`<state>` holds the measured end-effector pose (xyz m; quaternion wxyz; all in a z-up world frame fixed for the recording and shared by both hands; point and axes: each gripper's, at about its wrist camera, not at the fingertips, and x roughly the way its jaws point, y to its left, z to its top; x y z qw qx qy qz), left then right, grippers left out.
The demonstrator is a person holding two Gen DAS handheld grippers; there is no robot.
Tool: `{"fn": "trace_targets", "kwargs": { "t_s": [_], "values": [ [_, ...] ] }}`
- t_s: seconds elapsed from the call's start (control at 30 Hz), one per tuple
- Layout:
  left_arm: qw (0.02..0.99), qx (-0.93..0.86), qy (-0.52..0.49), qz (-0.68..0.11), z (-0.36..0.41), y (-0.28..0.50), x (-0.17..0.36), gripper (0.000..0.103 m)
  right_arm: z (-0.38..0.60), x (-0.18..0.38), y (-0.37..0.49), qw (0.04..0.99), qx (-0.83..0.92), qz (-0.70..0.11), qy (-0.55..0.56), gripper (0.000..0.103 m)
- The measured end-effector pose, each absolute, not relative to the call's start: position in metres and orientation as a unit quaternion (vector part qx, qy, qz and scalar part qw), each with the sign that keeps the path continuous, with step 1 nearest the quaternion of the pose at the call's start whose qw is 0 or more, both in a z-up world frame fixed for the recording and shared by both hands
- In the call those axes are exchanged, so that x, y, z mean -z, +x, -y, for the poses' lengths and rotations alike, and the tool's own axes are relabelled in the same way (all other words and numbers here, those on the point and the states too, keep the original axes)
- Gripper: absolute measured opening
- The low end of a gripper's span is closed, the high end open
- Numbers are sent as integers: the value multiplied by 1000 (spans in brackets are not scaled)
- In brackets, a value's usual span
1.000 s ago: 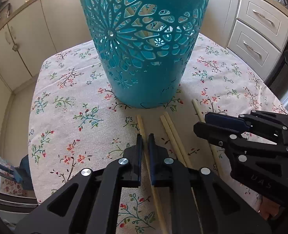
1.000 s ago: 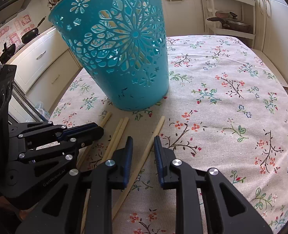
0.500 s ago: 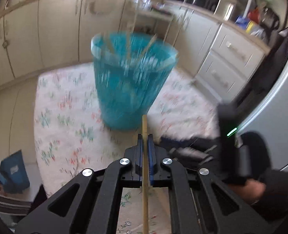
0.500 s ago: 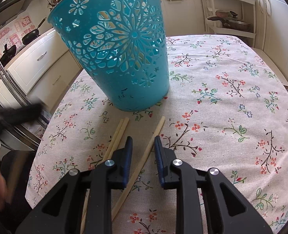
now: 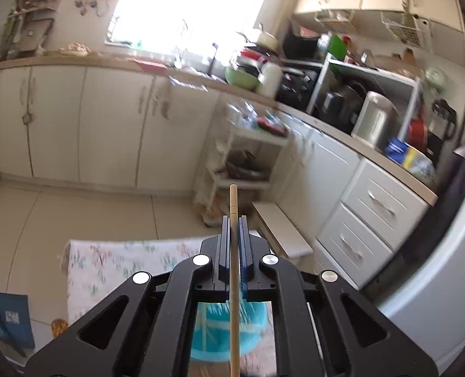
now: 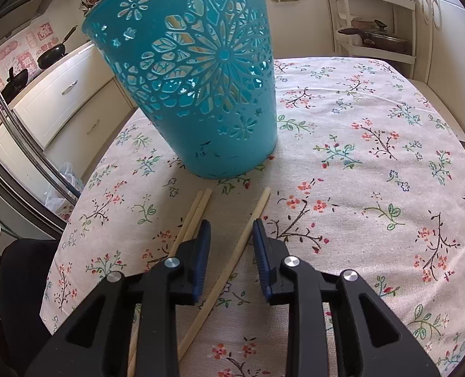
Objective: Organize utensils
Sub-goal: 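Grasp a chopstick with the left tool, lift it over the basket, release, then grasp a chopstick with the right tool and lift it over the basket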
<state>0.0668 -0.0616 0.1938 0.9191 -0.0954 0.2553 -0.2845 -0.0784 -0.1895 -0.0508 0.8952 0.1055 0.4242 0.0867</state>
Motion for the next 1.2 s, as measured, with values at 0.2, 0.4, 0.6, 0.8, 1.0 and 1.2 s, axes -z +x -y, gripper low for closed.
{"fn": "trace_targets", "kwargs": {
  "t_s": [0.2, 0.4, 0.6, 0.8, 1.0, 1.2],
  "values": [
    [935, 238, -133, -227, 75, 108, -189, 5, 191, 50, -77, 895, -90, -424, 108, 31],
    [943, 202, -139, -227, 83, 127, -165, 5, 190, 50, -77, 894, -94, -424, 110, 31],
    [944, 183, -140, -236, 82, 128, -145, 5, 190, 50, -77, 894, -93, -424, 110, 32],
    [945, 179, -122, -244, 77, 118, -137, 5, 190, 50, -77, 894, -93, -424, 109, 32],
    [941, 195, -90, -261, 73, 105, -133, 5, 190, 50, -77, 894, -94, -424, 111, 32],
    [945, 184, -71, -261, 45, 73, -126, 45, 194, 49, -78, 892, -102, -424, 116, 35]
  ]
}}
